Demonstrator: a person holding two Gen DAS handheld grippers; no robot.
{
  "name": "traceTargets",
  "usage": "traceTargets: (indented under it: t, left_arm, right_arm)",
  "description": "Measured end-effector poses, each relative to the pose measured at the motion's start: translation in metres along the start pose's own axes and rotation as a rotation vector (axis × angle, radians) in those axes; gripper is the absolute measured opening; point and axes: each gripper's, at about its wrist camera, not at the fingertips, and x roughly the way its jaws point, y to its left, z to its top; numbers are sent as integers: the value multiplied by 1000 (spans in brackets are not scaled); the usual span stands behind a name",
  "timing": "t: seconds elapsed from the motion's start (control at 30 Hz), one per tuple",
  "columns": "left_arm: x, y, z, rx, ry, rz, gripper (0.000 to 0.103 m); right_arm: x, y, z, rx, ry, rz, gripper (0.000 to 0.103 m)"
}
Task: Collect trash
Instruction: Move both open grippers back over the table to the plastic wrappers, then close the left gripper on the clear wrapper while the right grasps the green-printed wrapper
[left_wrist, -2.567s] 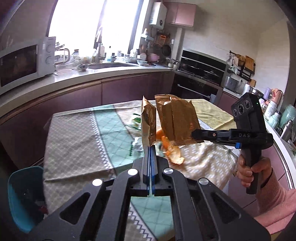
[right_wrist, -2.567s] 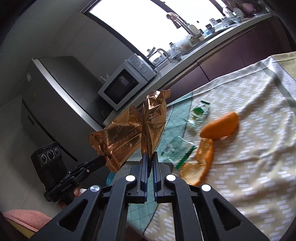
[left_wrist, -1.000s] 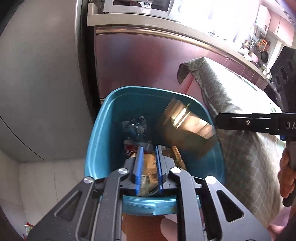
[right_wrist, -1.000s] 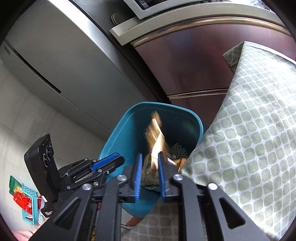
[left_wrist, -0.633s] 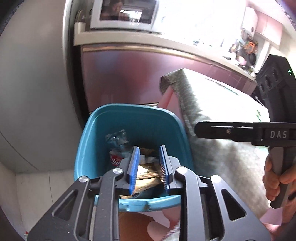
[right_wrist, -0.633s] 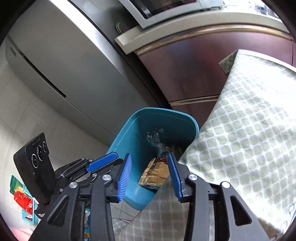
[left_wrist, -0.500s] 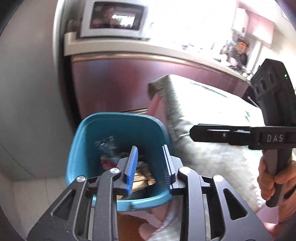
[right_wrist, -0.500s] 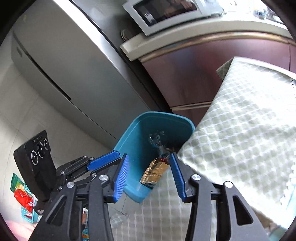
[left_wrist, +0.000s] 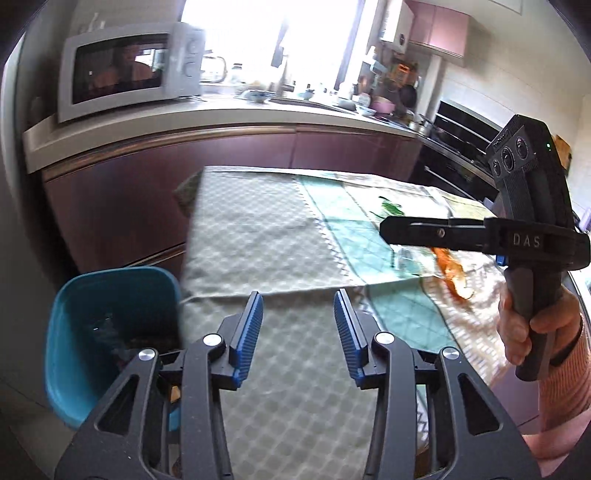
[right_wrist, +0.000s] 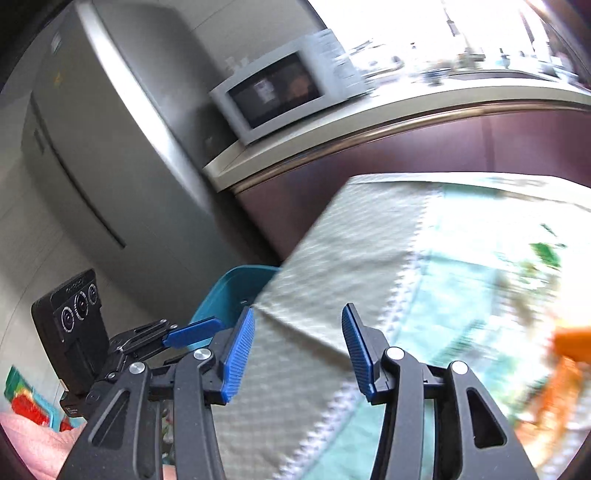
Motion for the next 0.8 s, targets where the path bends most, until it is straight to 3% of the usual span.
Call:
traceTargets:
  t: [0.4, 0.63, 0.8]
  left_arm:
    - [71, -65, 23, 47, 95, -140, 43]
    - [116, -91, 35, 50, 170, -182, 43]
    - [138, -102, 40, 61, 205, -171, 43]
  right_arm:
    - [-57, -104, -3, 150, -69, -169, 48]
    - [-59, -134, 4, 177, -69, -193, 48]
    - [-53, -144, 10, 183, -61, -197, 48]
